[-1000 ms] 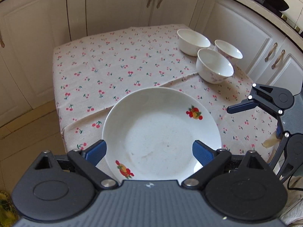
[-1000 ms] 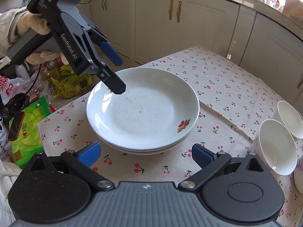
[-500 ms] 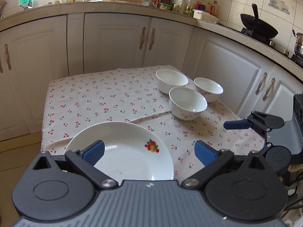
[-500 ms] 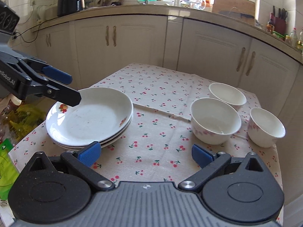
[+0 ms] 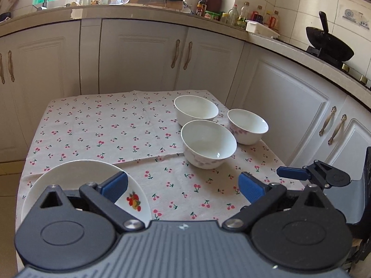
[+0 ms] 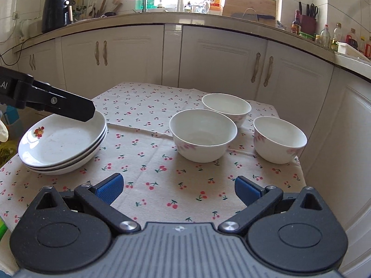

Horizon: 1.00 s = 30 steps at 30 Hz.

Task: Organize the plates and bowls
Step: 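Move the left gripper to a white bowl and grasp its rim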

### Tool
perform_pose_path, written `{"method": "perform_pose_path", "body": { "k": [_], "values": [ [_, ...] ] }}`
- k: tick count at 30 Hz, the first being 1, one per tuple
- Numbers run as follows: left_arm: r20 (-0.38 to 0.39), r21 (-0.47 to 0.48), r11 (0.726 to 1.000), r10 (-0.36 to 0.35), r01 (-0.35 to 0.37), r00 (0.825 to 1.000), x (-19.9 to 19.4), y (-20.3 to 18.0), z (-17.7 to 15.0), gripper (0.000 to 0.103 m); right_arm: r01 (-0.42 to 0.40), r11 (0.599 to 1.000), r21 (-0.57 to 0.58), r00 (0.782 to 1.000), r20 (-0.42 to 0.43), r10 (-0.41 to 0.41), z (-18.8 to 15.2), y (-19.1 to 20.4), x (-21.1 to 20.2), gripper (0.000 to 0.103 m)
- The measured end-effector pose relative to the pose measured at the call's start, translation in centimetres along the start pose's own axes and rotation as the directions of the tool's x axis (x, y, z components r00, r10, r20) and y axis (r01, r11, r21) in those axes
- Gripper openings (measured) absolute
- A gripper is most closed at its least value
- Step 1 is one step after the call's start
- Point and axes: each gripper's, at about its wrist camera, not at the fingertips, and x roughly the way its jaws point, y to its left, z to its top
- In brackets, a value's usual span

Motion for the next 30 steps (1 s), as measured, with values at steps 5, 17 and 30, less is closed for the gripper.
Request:
{"method": "perform_pose_path", "body": {
  "k": [5, 17, 30],
  "values": [
    [-0.061, 0.041, 0.999, -0.004, 0.006, 0.998, 2.9, -1.0, 1.6, 0.101, 0.034, 0.999, -0.011, 0.999, 0.008, -0.034, 0.2, -1.5, 1.4, 0.103],
    [-0.170, 0.171, 0.985, -0.001, 0.031, 0.985, 10.6, -1.8, 5.8, 0.102, 0.021, 0.998, -0.066, 1.000, -0.018, -0.023, 1.2, -3.1, 6.1, 0.103],
    [-0.244, 0.180, 0.976, -0.077, 0.123, 0.967, 16.5, -1.6, 7.4, 0.086, -0.009, 0.996, -0.090, 1.000, -0.013, 0.008, 2.2, -3.3, 9.6, 0.103]
  ]
}}
